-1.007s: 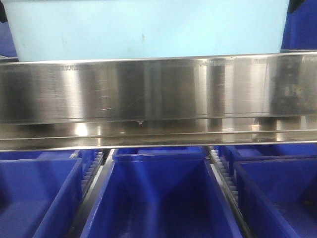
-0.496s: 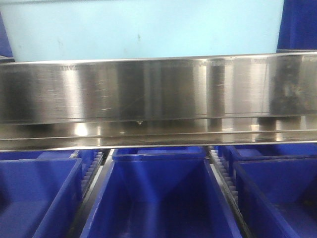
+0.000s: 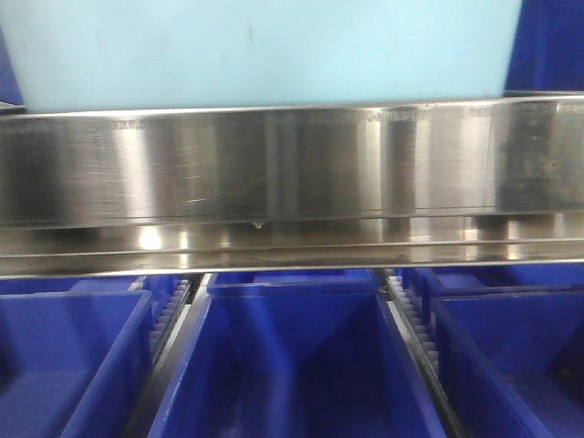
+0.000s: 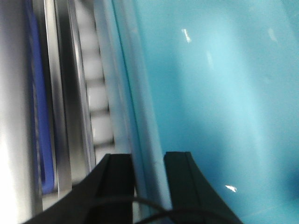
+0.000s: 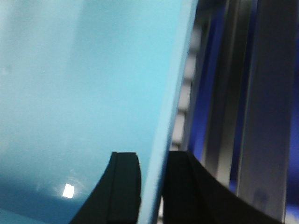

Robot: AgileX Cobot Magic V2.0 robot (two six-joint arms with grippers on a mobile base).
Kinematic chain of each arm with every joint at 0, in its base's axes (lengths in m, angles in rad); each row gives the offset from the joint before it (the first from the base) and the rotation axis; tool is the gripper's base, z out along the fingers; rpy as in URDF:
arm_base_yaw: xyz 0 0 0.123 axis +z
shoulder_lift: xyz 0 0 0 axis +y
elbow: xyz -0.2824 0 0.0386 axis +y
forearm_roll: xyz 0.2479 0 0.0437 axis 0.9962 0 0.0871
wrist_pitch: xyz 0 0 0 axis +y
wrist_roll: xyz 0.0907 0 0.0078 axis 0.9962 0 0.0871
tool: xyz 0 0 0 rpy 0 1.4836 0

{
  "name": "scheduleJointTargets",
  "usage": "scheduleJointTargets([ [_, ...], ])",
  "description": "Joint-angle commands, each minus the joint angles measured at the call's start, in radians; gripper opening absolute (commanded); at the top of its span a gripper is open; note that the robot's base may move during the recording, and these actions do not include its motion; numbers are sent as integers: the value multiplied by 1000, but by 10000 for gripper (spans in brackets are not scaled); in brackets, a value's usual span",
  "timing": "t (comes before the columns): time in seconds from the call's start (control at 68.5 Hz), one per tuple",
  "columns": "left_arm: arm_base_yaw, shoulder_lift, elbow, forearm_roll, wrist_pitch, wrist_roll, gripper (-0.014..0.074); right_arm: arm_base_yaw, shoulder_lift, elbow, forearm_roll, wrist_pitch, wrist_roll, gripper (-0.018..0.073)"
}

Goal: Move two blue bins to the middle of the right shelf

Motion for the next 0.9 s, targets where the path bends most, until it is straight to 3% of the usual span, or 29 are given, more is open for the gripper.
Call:
scheduleJointTargets([
  [0.0,-5,-53,-79,-97,-87,27,-111,5,-46,-31,36,-142,-19,-154],
  [0.336,-5,-87,-188,-97,-178,27,-111,5,-54,-239,36,-188,-19,-154],
  [0.89,-5,-89,-186,-97,-221,27,-111,5,-54,-247,36,-184,-19,-154],
])
